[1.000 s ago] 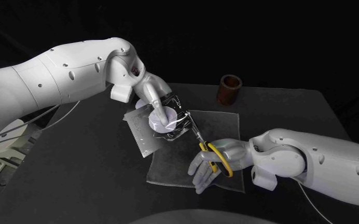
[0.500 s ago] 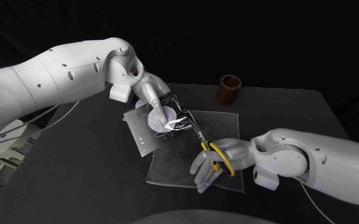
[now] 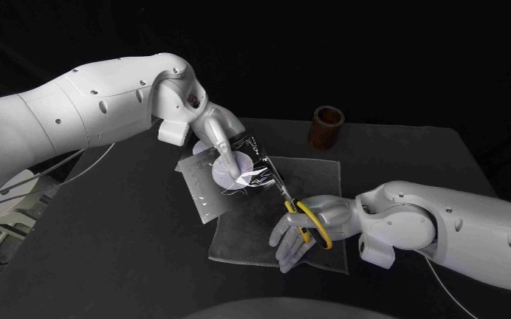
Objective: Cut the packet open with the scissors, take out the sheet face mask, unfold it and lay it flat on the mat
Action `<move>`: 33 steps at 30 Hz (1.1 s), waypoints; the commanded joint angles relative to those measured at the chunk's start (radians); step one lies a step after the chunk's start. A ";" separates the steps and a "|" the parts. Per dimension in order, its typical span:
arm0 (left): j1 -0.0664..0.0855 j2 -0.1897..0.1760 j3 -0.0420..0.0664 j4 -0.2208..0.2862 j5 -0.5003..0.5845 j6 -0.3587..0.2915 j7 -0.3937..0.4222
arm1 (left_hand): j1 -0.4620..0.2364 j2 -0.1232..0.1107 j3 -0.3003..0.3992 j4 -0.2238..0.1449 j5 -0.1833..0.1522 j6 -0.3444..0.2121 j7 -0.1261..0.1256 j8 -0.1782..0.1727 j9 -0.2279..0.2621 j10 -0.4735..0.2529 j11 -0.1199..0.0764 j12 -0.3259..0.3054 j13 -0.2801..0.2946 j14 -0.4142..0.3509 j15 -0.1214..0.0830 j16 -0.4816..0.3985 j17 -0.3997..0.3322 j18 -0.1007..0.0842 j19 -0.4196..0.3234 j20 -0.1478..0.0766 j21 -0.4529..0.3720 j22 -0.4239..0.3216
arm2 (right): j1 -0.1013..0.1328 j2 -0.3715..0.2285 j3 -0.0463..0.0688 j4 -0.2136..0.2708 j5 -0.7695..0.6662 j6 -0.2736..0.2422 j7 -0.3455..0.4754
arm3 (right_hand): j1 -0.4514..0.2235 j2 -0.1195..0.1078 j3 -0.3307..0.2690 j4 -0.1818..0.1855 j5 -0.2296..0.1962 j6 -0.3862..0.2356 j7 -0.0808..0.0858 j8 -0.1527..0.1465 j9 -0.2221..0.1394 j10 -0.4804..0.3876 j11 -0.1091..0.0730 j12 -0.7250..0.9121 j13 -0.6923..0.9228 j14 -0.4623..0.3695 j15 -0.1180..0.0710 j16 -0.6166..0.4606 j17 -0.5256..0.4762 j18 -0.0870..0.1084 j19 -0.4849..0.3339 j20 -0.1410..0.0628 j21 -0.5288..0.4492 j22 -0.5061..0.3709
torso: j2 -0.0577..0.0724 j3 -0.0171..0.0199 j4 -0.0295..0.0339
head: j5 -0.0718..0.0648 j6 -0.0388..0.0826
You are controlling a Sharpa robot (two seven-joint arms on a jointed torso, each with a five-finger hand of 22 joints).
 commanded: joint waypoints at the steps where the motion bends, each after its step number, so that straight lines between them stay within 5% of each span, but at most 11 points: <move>1: 0.001 0.003 0.000 0.006 0.005 0.218 -0.006 | -0.001 0.008 0.006 -0.001 0.003 0.003 0.003 0.007 0.067 0.007 -0.003 0.004 -0.001 0.001 -0.007 -0.005 0.001 0.016 -0.005 -0.003 0.005 0.002 | 0.001 0.002 0.001 0.002 0.003 0.017 0.010 | 0.003 0.012 0.005 -0.002 -0.002 0.010 0.084 0.006 0.001 0.007 0.000 0.003 -0.001 0.001 0.008 0.003 -0.002 0.114 0.004 -0.002 0.007 0.001 | 0.000 0.0006 -0.0007 | 0.001 -0.001; 33: 0.001 0.027 -0.001 0.009 0.017 0.232 -0.017 | -0.003 0.009 0.006 -0.002 0.003 0.004 0.003 0.006 0.070 0.007 -0.003 0.005 -0.001 0.001 -0.007 -0.005 0.002 0.016 -0.006 -0.003 0.007 0.002 | 0.026 0.050 0.003 -0.035 -0.010 0.017 0.014 | 0.010 0.034 0.006 -0.004 -0.002 0.019 0.083 0.010 0.002 0.013 -0.002 0.005 -0.001 0.006 0.007 0.005 -0.007 0.115 0.010 -0.002 0.009 0.002 | 0.000 0.0004 -0.0004 | 0.004 -0.001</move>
